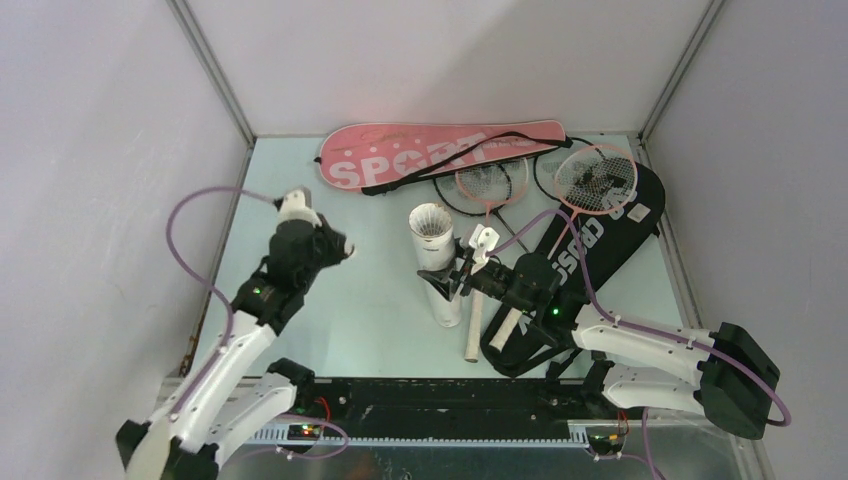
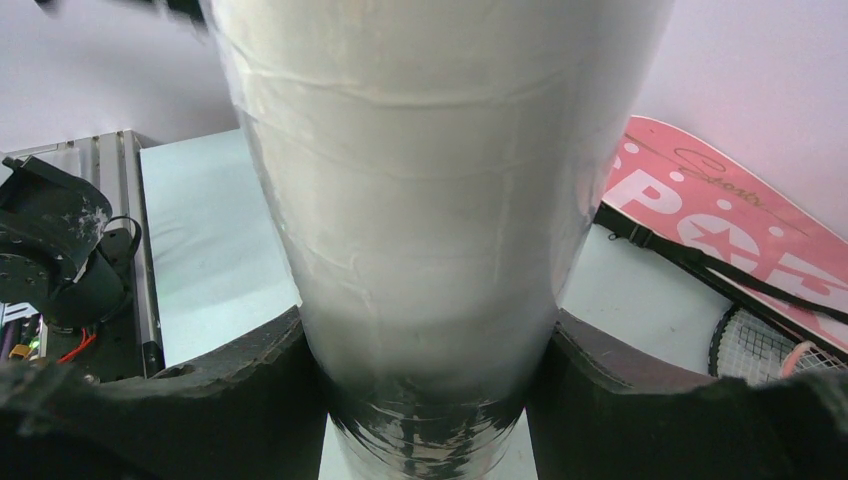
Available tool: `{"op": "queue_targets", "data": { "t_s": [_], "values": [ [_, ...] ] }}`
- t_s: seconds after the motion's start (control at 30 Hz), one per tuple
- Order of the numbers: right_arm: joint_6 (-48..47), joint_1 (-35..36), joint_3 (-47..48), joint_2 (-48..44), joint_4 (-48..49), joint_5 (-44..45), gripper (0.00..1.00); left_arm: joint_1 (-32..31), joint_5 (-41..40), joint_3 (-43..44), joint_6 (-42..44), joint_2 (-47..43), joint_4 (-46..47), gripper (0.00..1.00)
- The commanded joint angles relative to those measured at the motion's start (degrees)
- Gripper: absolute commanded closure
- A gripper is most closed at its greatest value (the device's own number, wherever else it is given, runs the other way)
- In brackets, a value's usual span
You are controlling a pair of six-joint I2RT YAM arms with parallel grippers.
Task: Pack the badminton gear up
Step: Pick up the shuttlecock at the center of the board, then place the shuttlecock at the shuttle tube.
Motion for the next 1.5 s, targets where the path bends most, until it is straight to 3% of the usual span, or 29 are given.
{"op": "queue_targets", "data": {
  "t_s": [0.0,0.1,0.33,0.7,1.07,1.23,1.47],
  "values": [
    [-1.5,0.5,1.8,0.5,-1.8,-0.3,0.39,-10.5,-0.8,17.1,15.2,-4.2,2.3,1.00],
    [-1.9,0.8,1.8,0.1,-3.0,-1.7,0.39,-16.8,0.6,28.6,27.3,-3.1,-0.7,1.00],
    [-4.3,2.1,1.8,-1.8,-6.0,-3.5,0.39,-23.3,19.4,47.4,33.7,3.4,-11.2,1.00],
    [-4.5,2.5,1.8,-4.4,-8.2,-1.8,0.39,-38.6,15.6,65.7,42.7,17.9,-26.6,1.00],
    [-5.6,2.4,1.8,-7.7,-12.0,-1.7,0.39,-42.5,14.7,69.1,46.5,22.8,-33.8,1.00],
    [-5.6,2.4,1.8,-8.3,-12.7,-1.8,0.39,-42.5,18.4,69.3,43.0,24.6,-34.3,1.00],
    [-5.4,2.4,1.8,-9.1,-13.5,-2.0,0.39,-42.5,15.6,65.8,40.9,25.4,-31.9,1.00]
  ]
}}
